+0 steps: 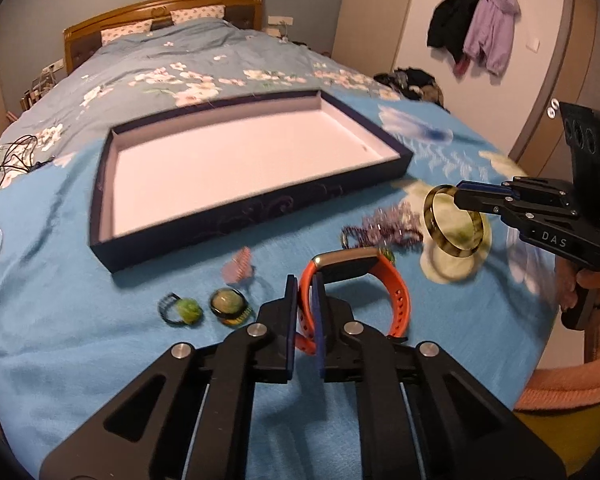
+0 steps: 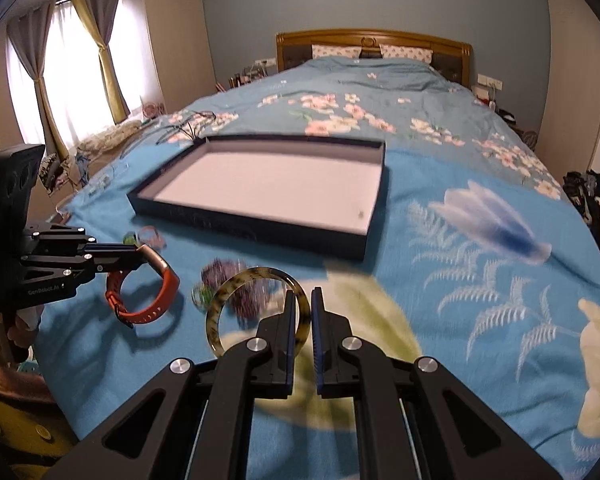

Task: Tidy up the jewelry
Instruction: 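Grasp the orange watch band with the left gripper while the right gripper grasps the tortoiseshell bangle, then carry the watch band into the box with the left gripper while the right places the bangle beside it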

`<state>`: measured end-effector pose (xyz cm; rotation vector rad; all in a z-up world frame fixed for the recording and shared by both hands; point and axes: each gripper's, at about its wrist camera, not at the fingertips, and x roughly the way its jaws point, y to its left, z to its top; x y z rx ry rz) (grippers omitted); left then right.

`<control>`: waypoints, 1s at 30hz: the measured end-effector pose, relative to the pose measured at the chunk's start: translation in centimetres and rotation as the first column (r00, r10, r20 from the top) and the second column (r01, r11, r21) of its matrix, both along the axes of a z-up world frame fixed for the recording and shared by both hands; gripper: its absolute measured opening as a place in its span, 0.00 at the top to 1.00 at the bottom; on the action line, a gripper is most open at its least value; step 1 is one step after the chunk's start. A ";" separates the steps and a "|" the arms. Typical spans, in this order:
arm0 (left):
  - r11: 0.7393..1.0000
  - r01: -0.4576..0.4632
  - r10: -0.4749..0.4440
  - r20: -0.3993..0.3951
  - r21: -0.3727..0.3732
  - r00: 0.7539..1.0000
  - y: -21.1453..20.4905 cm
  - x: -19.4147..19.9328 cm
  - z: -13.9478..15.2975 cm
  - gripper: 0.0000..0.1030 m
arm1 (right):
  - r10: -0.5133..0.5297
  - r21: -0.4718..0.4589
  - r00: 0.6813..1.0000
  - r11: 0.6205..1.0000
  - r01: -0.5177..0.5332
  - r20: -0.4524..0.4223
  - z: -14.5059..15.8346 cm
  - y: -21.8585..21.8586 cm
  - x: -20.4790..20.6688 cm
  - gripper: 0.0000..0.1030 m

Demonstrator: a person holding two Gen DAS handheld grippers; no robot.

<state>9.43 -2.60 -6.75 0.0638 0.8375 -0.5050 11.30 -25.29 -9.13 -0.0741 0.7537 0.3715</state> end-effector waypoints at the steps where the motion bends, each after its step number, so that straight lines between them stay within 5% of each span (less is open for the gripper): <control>1: 1.000 -0.006 0.006 0.007 -0.004 1.000 0.1 0.1 0.3 0.93 | 0.007 0.010 1.000 1.000 -0.007 0.012 0.5 0.1 0.3 0.94; 18: 0.986 -0.158 0.164 0.127 -0.060 0.978 4.1 9.8 7.2 0.93 | -0.016 0.018 0.997 1.000 0.014 0.079 3.7 3.0 12.0 0.94; 30: 0.976 -0.213 0.216 0.052 -0.052 0.975 3.4 18.8 4.6 0.93 | -0.080 0.043 0.996 0.996 0.081 -0.029 1.2 4.9 19.4 0.94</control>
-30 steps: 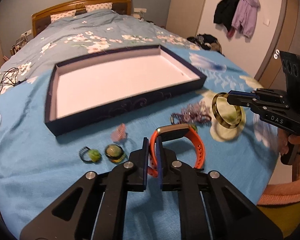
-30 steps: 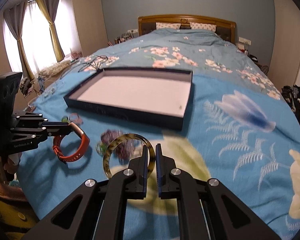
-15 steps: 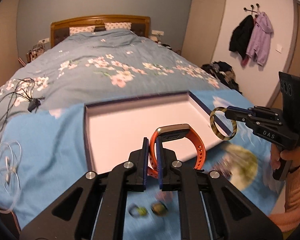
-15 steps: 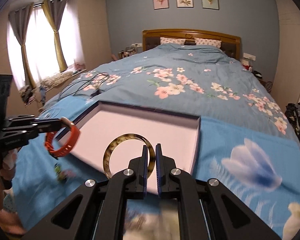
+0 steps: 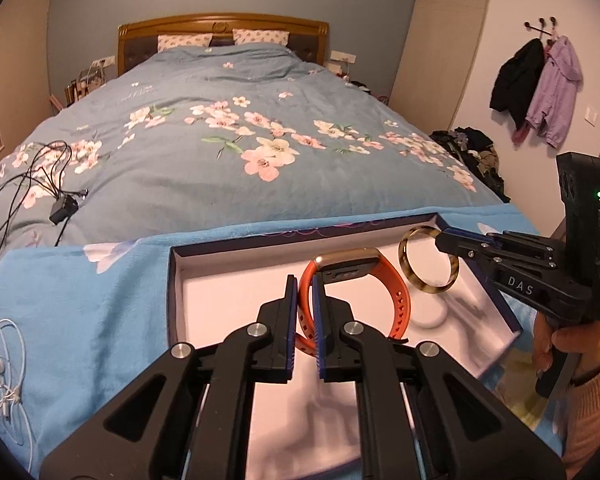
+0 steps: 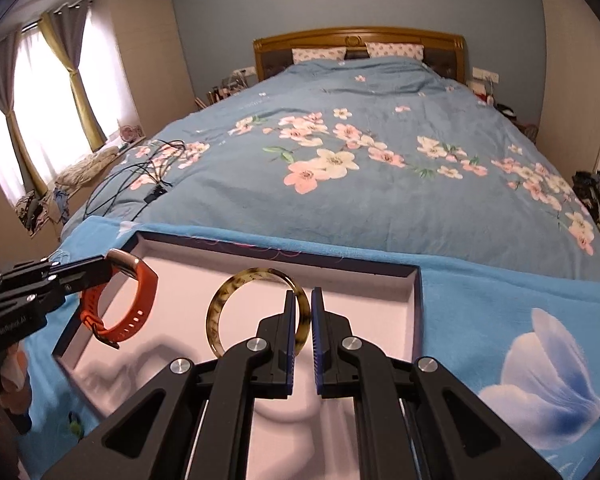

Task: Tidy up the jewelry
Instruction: 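Carry the watch band into the box with the left gripper while the right places the bangle beside it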

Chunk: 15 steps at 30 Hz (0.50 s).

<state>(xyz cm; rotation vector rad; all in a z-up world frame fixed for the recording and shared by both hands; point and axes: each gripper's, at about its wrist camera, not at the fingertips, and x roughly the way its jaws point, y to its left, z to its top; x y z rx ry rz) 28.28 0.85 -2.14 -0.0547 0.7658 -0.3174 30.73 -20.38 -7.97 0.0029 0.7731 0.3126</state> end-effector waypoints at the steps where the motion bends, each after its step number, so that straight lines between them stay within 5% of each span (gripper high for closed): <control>1: 1.000 -0.004 0.004 -0.013 -0.002 1.000 -0.1 0.9 -0.3 0.93 | -0.006 -0.006 1.000 1.000 0.006 -0.010 -0.3 0.2 0.5 0.94; 15: 0.997 -0.072 0.077 -0.150 0.041 0.986 -0.2 7.1 -4.7 0.93 | -0.053 -0.082 0.994 0.996 0.045 -0.099 -1.9 1.8 4.3 0.94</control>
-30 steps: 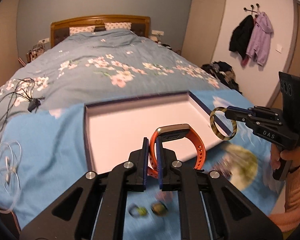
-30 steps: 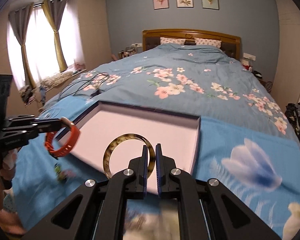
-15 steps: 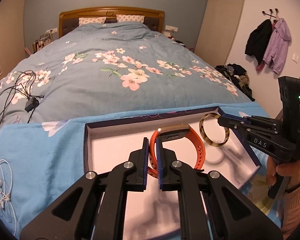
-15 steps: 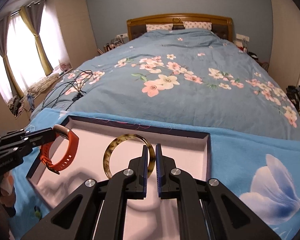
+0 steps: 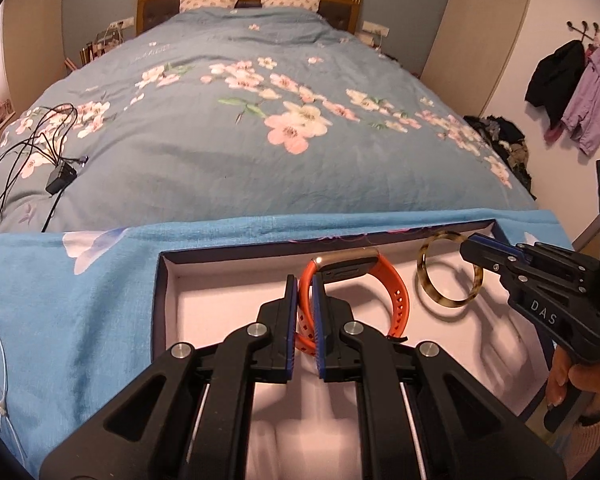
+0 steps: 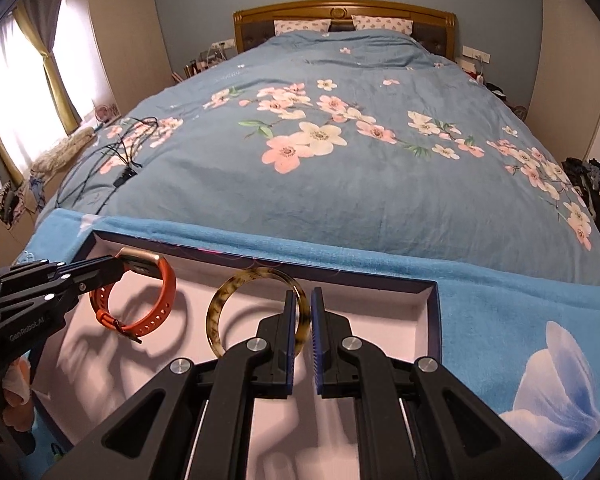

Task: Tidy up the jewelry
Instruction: 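Carry the watch band into the box with the left gripper while the right places the bangle beside it, then grasp the clear crystal bead bracelet with the right gripper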

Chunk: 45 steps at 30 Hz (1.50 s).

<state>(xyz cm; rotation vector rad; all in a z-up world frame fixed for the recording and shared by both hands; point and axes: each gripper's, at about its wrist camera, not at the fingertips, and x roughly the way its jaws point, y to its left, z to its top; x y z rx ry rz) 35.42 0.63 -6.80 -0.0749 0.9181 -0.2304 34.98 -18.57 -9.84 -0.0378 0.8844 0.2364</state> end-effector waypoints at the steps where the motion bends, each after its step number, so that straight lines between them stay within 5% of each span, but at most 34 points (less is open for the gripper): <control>1: 1.000 0.000 0.000 -0.014 0.011 1.000 -0.1 0.3 -0.2 0.93 | -0.001 0.005 1.000 1.000 0.001 -0.012 -0.2 0.1 0.2 0.94; 9: 1.000 -0.001 0.001 -0.092 0.004 0.996 -0.4 2.1 -1.2 0.92 | -0.045 0.010 0.998 0.999 0.046 -0.031 -0.5 -0.2 0.8 0.89; 11: 1.000 -0.001 0.000 -0.091 -0.003 0.996 -0.4 2.0 -1.2 0.80 | -0.058 0.007 0.998 0.998 0.058 -0.002 -0.1 -0.4 0.5 0.88; 17: 1.000 -0.021 0.020 0.054 0.010 0.998 0.3 -1.2 1.4 0.57 | -0.033 0.062 0.998 0.998 0.030 0.059 1.7 -1.8 -2.1 0.76; 24: 0.999 0.015 -0.025 0.251 0.041 0.968 1.5 -8.5 5.5 0.44 | 0.101 0.088 0.977 0.989 -0.119 0.189 5.0 -2.7 -9.4 0.66; 31: 0.995 0.051 -0.076 0.322 0.084 0.944 2.5 -15.6 6.1 0.42 | 0.222 0.043 0.959 0.971 -0.233 0.174 4.1 -2.8 -15.7 0.65; 45: 0.983 0.134 -0.165 0.285 0.126 0.944 1.4 -22.9 2.8 0.41 | 0.248 0.058 0.966 0.966 -0.252 0.070 -0.4 -2.5 -20.3 0.66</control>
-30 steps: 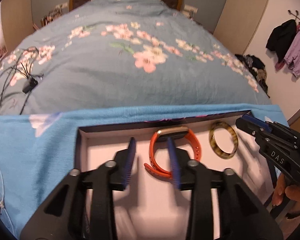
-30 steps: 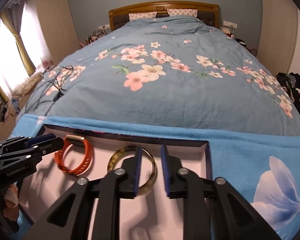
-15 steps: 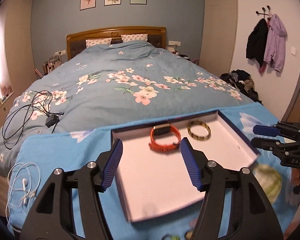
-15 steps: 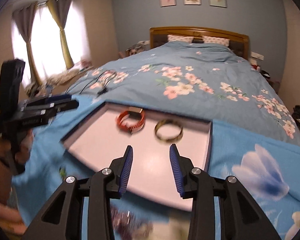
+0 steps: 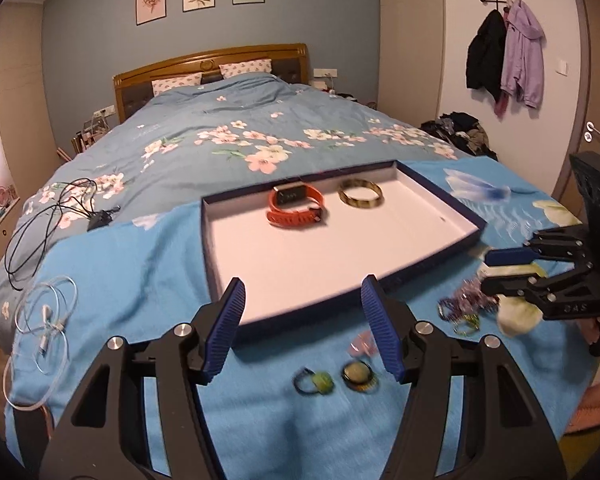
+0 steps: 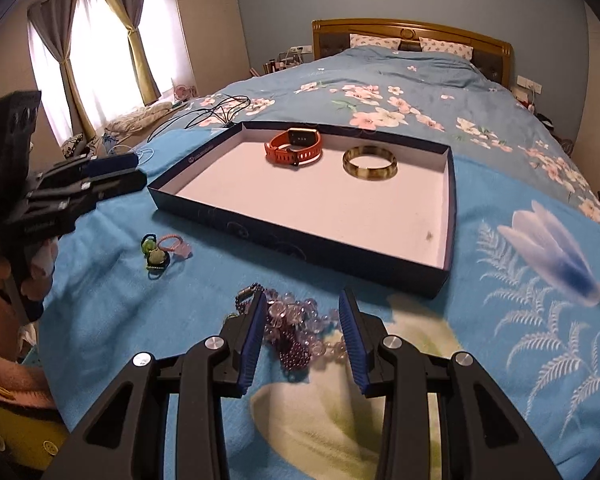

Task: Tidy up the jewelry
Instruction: 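Grasp the clear crystal bead bracelet with the right gripper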

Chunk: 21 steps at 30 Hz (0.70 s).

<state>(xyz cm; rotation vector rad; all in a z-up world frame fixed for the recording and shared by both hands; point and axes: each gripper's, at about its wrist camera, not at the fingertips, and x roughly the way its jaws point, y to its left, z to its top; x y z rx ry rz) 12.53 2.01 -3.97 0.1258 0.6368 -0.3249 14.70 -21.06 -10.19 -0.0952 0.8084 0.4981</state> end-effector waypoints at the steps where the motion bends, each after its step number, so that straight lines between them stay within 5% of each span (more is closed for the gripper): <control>1: 1.000 0.001 -0.001 -0.002 0.005 1.000 -0.2 -0.1 -0.2 0.41 | -0.008 0.001 1.000 1.000 0.008 0.000 -0.1 0.0 0.0 0.66; 10: 1.000 0.010 -0.010 -0.050 -0.014 0.999 -0.9 -0.6 -1.8 0.41 | -0.010 -0.037 0.999 0.999 0.009 -0.031 -1.1 0.9 0.3 0.66; 14: 1.000 0.020 -0.021 -0.064 -0.021 0.998 -1.2 -0.5 -2.2 0.41 | -0.005 -0.030 0.999 1.000 0.003 -0.046 -1.2 0.7 0.4 0.82; 21: 0.999 0.040 -0.041 -0.073 -0.012 0.996 -1.7 -0.4 -2.7 0.41 | -0.018 -0.010 0.999 1.000 0.018 -0.032 -0.8 0.2 0.2 0.92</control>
